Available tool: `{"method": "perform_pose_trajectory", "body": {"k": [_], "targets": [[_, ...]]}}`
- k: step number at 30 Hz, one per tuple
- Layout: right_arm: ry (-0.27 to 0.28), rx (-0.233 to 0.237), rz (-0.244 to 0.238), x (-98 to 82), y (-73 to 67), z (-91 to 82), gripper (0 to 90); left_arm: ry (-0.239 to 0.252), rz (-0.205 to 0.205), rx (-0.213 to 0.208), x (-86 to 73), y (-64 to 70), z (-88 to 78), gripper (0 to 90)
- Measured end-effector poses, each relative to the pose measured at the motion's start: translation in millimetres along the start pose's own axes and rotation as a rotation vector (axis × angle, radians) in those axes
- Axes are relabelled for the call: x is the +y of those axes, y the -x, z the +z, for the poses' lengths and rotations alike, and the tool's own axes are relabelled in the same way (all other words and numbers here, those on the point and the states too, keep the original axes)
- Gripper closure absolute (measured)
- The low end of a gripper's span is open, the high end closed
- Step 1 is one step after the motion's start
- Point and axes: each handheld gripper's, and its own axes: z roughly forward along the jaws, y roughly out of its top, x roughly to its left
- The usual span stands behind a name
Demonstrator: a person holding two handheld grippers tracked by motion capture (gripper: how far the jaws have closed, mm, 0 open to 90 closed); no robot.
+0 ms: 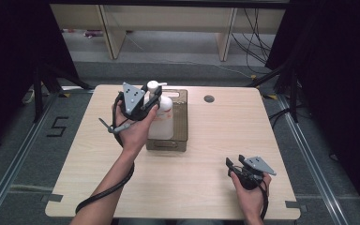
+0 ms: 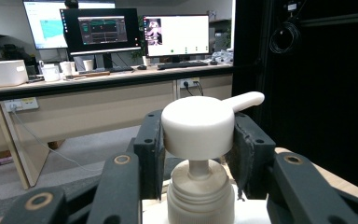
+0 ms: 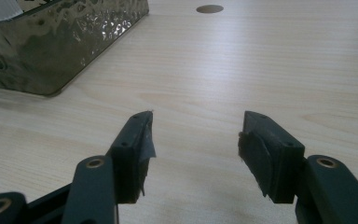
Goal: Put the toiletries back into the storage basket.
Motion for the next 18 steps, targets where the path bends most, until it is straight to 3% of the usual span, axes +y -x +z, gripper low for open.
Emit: {"method": "perform_pose_trajectory", "body": {"k": [18], "targets": [[-0.004,0.002,0.002,-0.1,-0.9,0.0,44.3,-0.019,0.003,0.0,-9.7,1.2,0.5,59.0]]}}
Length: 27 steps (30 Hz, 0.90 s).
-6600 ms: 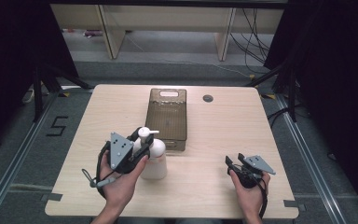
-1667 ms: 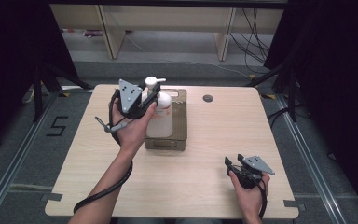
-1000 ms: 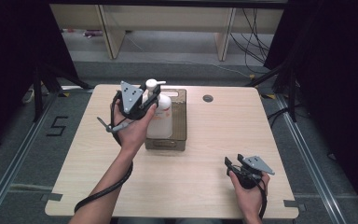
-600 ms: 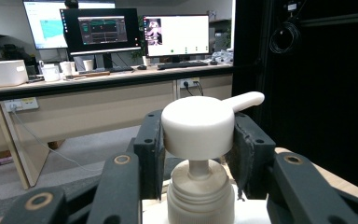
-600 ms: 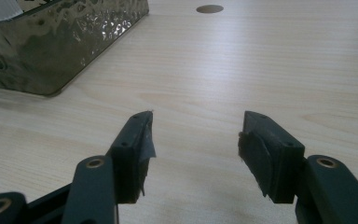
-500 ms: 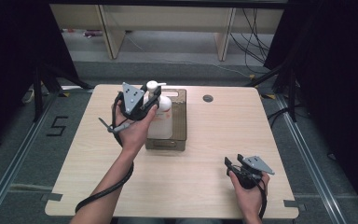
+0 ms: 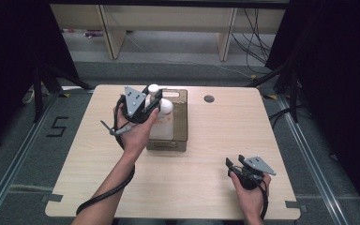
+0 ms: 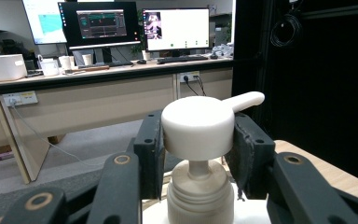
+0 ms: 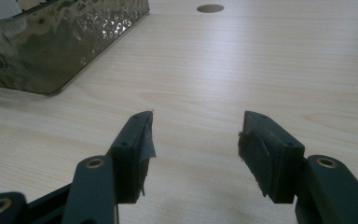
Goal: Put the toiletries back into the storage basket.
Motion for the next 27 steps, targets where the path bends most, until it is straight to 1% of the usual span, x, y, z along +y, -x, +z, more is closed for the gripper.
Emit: {"method": "perform_pose_trajectory", "body": {"k": [8,12,27], "targets": [[-0.004,0.001,-0.002,0.1,0.0,-0.4,44.3,-0.013,0.001,-0.001,-6.7,1.7,-0.2,59.0],[-0.01,-0.01,-0.004,0.3,-0.5,-1.3,44.3,-0.021,0.001,0.0,-10.5,1.8,-0.7,59.0],[-0.012,-0.01,-0.003,0.4,-0.7,-1.1,44.4,-0.039,-0.002,0.0,-20.5,2.6,-0.9,59.0]]}}
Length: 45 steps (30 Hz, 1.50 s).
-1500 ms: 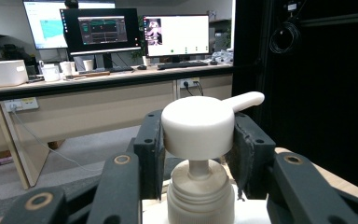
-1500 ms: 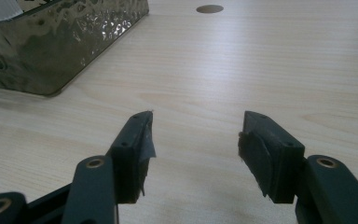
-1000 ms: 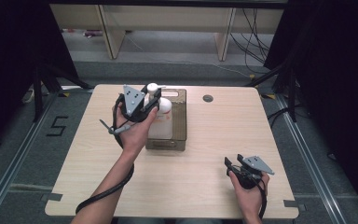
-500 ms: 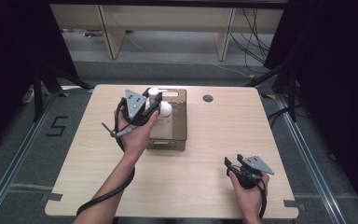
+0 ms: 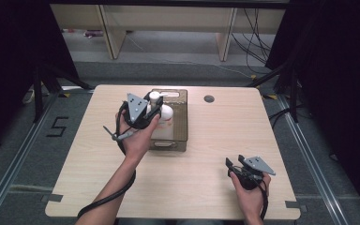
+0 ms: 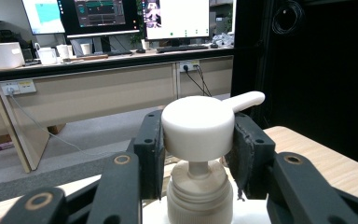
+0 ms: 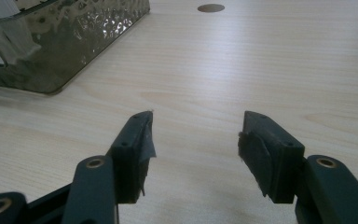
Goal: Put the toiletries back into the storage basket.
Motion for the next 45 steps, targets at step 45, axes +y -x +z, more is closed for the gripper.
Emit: {"method": "perform_pose_trajectory", "body": {"k": [45], "targets": [[0.009,0.007,0.002,-0.7,-0.7,0.5,44.3,0.006,0.025,0.015,-14.4,1.8,-0.7,58.1]]}}
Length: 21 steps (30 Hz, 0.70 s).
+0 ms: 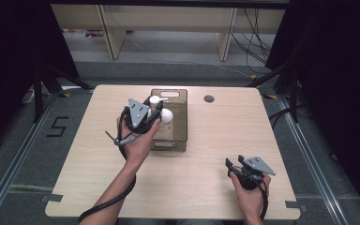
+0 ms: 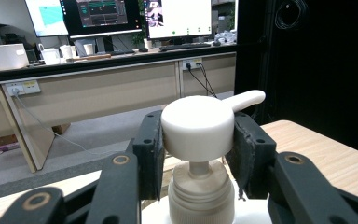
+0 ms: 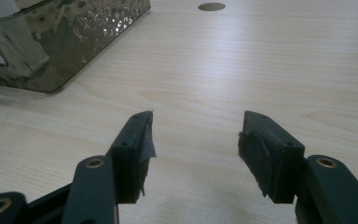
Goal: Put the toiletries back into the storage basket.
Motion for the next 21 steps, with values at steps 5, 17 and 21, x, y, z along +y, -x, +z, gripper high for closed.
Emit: {"method": "perform_pose_trajectory", "body": {"k": [5,17,21], "targets": [[-0.01,-0.016,-0.021,0.7,0.8,-1.9,44.5,0.001,0.001,0.019,0.5,-0.6,-0.3,49.0],[-0.014,-0.012,-0.018,0.8,0.9,-2.0,44.6,0.002,0.03,-0.022,3.1,-2.9,-9.9,34.2],[-0.013,-0.013,-0.019,0.7,0.8,-2.1,44.7,-0.003,0.056,-0.031,3.7,-6.9,-16.3,33.7]]}}
